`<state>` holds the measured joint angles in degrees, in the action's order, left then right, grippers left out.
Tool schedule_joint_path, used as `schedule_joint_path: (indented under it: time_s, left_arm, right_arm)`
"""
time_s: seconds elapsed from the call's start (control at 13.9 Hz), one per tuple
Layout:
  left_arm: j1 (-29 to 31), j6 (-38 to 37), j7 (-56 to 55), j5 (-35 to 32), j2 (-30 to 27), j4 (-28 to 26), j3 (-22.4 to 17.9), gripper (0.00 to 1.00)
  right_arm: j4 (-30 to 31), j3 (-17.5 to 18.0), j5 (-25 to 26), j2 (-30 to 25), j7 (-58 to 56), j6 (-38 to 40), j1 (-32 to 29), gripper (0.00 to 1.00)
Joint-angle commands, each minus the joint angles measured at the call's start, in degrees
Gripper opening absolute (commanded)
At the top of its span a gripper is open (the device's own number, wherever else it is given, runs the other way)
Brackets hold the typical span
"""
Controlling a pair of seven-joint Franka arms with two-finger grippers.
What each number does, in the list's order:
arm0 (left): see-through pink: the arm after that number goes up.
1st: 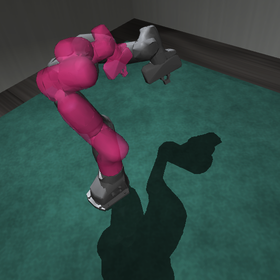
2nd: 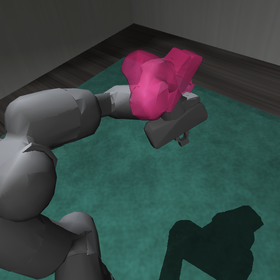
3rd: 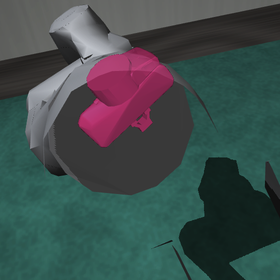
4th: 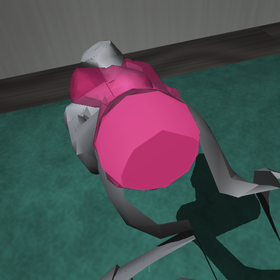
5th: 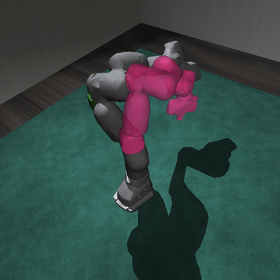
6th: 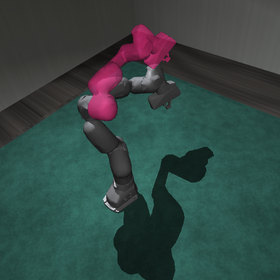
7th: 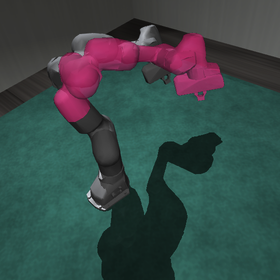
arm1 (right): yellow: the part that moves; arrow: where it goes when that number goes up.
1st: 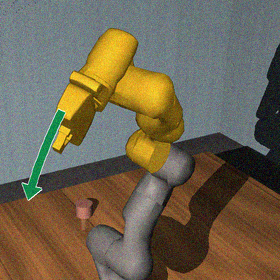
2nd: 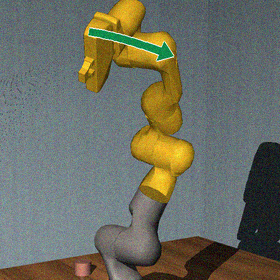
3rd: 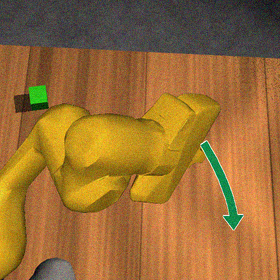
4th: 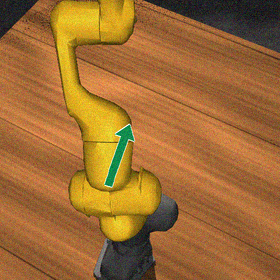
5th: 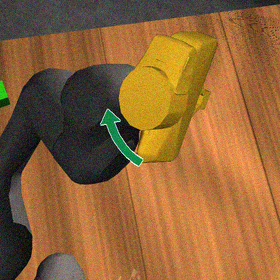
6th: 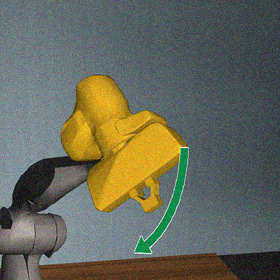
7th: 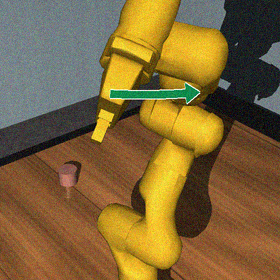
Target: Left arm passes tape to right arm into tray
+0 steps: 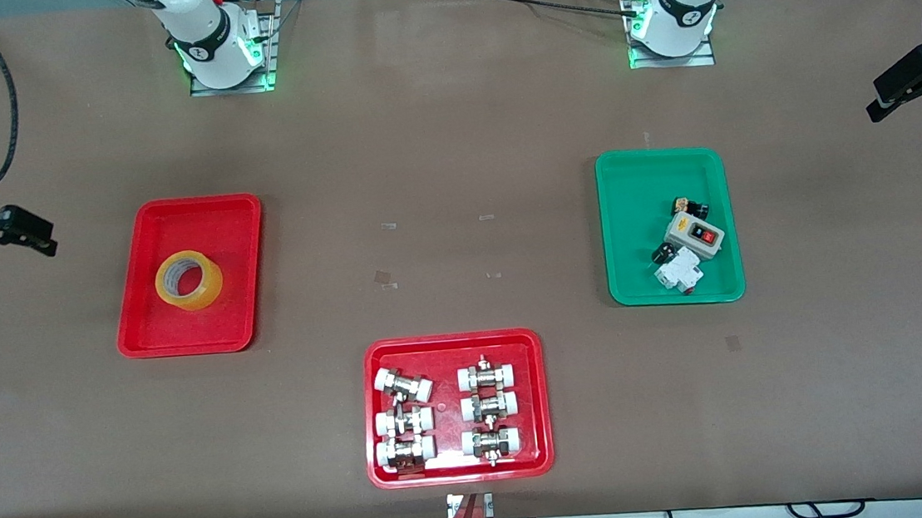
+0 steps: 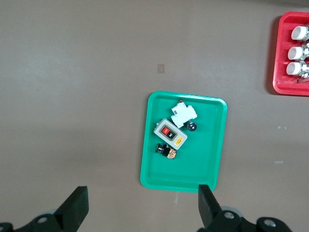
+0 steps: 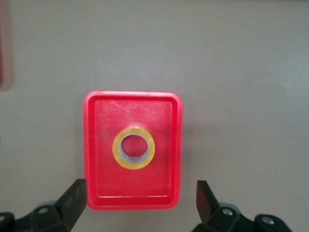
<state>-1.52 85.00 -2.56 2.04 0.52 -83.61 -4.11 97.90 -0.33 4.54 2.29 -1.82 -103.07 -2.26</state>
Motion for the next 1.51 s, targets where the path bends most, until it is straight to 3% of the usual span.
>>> schedule_joint_path:
  time_s: [0.0,0.36,1.44]
  left_arm:
    - [0.3,-0.6,0.5,-0.2,0.3,0.6,0.1,1.0]
    - [0.3,-0.6,0.4,-0.2,0.3,0.6,0.1,1.0]
    - [0.3,-0.5,0.5,-0.2,0.2,0.4,0.1,1.0]
  right_arm:
    - [4.1,0.5,-0.1,-3.3,1.1,-1.2,-0.3,1.0]
    - [3.0,-0.5,-6.3,-3.0,0.7,0.8,-1.2,1.0]
    - [3.0,1.6,-5.7,-4.3,-1.7,1.4,-2.9,1.0]
